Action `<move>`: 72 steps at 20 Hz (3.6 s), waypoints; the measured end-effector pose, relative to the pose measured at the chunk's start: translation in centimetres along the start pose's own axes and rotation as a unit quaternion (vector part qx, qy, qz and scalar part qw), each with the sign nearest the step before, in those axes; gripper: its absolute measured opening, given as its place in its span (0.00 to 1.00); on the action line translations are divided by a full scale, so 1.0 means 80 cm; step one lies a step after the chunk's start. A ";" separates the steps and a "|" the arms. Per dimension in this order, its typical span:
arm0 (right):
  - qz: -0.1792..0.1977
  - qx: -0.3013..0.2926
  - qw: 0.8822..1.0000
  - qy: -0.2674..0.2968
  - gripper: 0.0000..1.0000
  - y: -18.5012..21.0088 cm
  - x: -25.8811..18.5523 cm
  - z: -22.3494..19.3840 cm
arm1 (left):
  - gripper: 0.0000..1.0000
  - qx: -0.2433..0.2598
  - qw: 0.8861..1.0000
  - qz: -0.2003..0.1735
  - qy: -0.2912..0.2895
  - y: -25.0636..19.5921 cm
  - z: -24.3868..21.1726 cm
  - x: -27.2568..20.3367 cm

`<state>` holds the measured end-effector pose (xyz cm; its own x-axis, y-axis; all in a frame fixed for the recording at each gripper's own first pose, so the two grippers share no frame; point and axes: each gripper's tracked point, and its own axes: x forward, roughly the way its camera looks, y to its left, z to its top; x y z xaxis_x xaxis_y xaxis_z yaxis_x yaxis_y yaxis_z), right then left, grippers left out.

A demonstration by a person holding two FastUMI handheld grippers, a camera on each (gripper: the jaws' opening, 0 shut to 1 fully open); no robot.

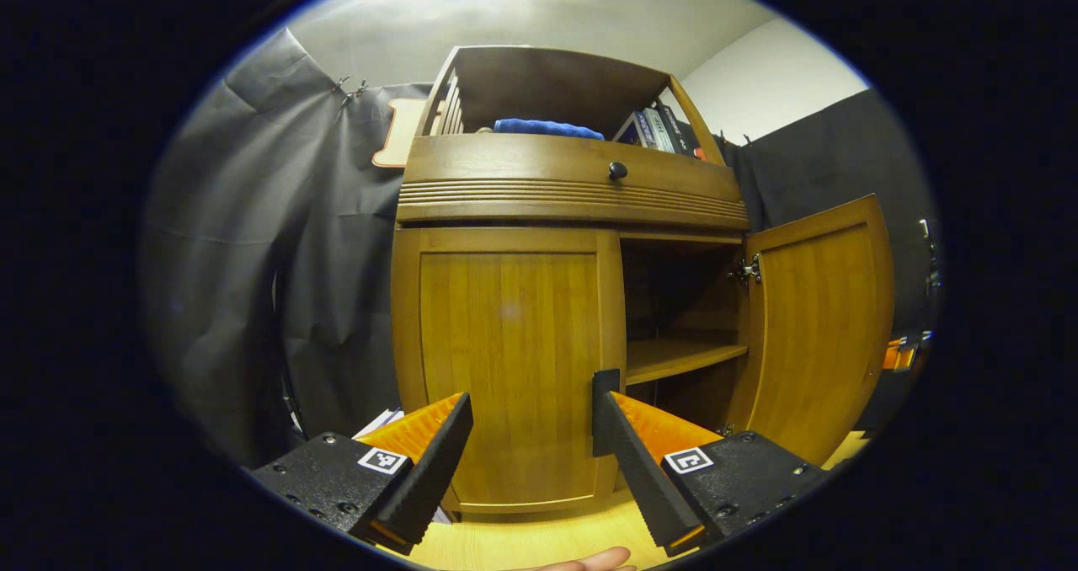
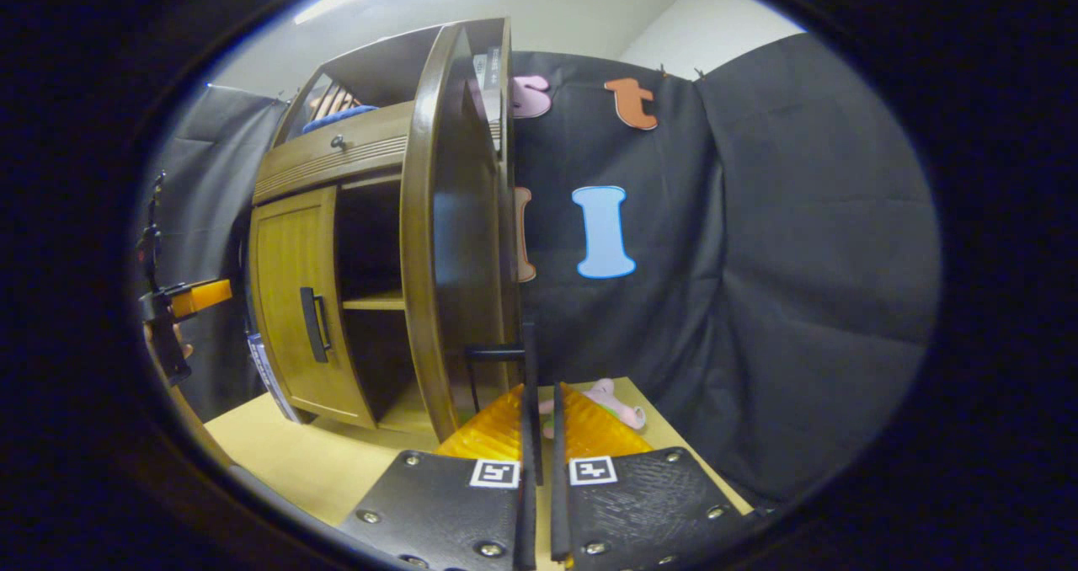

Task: Open the right door of the double-door shoe cabinet with the right hand, and open the left door with the left hand.

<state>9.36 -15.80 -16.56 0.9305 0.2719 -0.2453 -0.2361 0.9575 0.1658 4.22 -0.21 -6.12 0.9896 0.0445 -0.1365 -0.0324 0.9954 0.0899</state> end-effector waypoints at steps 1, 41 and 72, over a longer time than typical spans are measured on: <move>0.013 0.000 1.000 0.000 0.07 -0.007 0.005 0.001 | 0.92 0.001 1.000 0.001 0.002 0.000 -0.002 0.004; -0.014 -0.023 0.992 -0.123 0.99 0.111 -0.131 0.090 | 0.98 -0.022 0.999 -0.020 -0.016 -0.085 -0.065 0.142; 0.063 0.035 0.994 -0.081 0.94 0.228 -0.161 0.098 | 0.31 -0.012 0.994 -0.091 0.054 -0.079 -0.087 0.063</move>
<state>-4.75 -2.62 -2.88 0.9288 0.3653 -0.0622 -0.3395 0.9061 0.2525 8.47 -5.70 -14.26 0.9585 -0.1295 -0.2540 0.1419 0.9894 0.0309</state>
